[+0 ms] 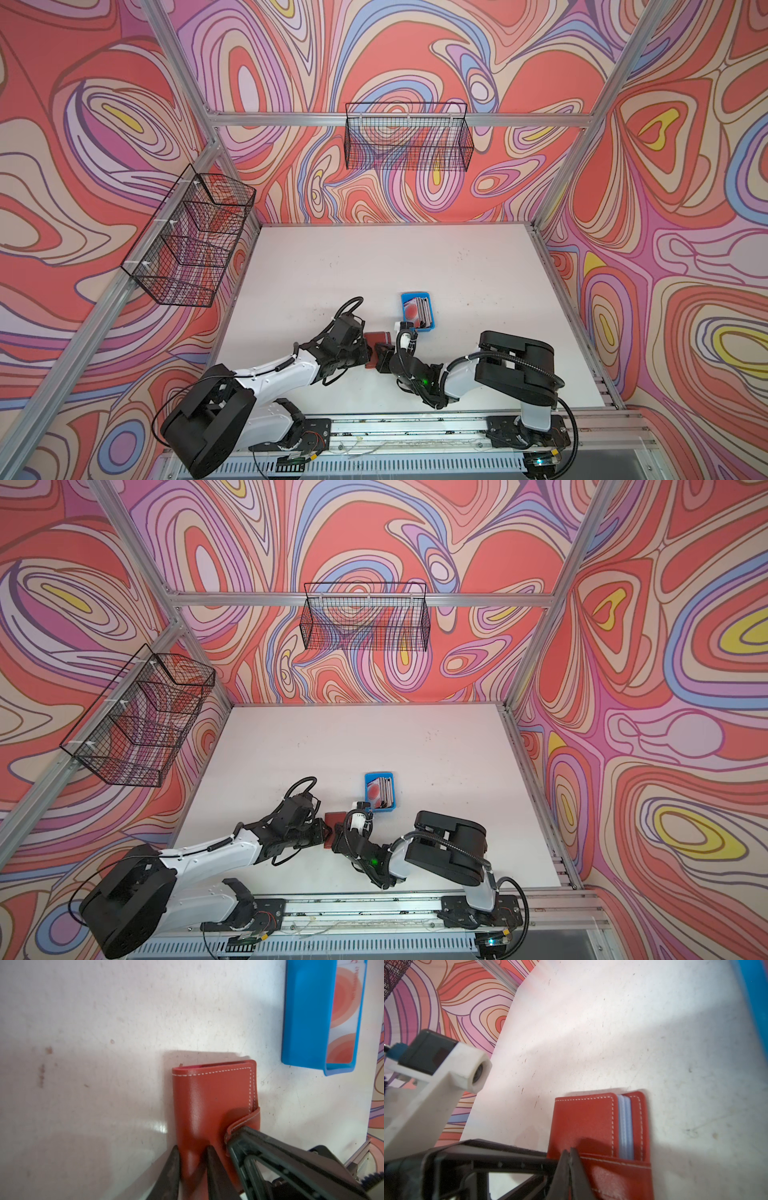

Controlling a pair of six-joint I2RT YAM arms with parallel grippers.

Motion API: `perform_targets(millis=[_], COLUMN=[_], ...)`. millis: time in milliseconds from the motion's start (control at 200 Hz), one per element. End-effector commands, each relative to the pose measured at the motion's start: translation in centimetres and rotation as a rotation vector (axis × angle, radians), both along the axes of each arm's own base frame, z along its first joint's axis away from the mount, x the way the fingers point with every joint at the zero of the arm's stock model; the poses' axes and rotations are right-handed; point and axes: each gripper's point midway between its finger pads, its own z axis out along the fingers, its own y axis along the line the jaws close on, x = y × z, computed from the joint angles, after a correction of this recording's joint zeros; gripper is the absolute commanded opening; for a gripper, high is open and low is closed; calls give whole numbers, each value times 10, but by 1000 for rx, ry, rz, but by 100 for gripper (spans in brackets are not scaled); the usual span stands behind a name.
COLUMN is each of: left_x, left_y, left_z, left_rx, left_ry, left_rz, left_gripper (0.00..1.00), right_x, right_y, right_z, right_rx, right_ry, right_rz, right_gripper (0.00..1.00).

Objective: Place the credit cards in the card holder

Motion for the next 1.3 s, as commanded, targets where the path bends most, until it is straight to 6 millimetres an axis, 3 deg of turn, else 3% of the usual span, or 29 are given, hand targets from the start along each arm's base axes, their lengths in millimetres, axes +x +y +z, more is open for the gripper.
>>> perform_targets(millis=[0,50,145,240,371,391,526,596,641,671,746,816,831,876,1002,1072,1152,1212,1297], left_x=[-12,-10,-3,5,10,17,24,32,39,43,57,67,67,73,88,96,112,123,129], left_y=[16,19,28,37,63,63,86,96,99,101,100,93,93,92,122,133,135,150,176], left_z=[-8,-4,11,32,63,81,118,132,143,150,176,197,187,191,197,191,173,159,141], left_rx=[60,68,93,108,176,159,170,174,185,197,234,298,335,393,611,719,793,887,999], left_ry=[41,27,-16,-78,-162,-199,-338,-432,-503,-549,-694,-814,-818,-872,-936,-949,-930,-869,-822], left_rz=[23,39,85,138,232,248,357,404,415,415,387,306,272,241,389,425,356,356,416], left_gripper=[28,32,42,47,51,53,86,100,100,100,100,100,100,100,100,100,100,100,100], right_x=[-53,-46,-30,-9,22,27,66,91,106,113,123,128,128,126,117,123,138,145,138], right_y=[-45,-34,-11,5,2,0,-35,-73,-106,-131,-190,-232,-240,-261,-291,-320,-355,-372,-397], right_z=[-88,-70,-25,30,112,123,193,221,234,242,250,251,251,247,238,218,185,166,148], right_rx=[-422,-427,-443,-462,-448,-437,-374,-366,-386,-400,-431,-452,-459,-497,-666,-745,-721,-755,-800], right_ry=[204,161,61,-29,-132,-144,-230,-265,-282,-285,-297,-337,-350,-397,-592,-564,-441,-407,-388], right_rz=[150,159,178,165,90,82,-11,-121,-231,-327,-523,-625,-645,-707,-760,-800,-832,-811,-910], right_gripper=[0,1,24,39,53,54,60,65,67,74,98,98,98,98,98,98,96,89,93])
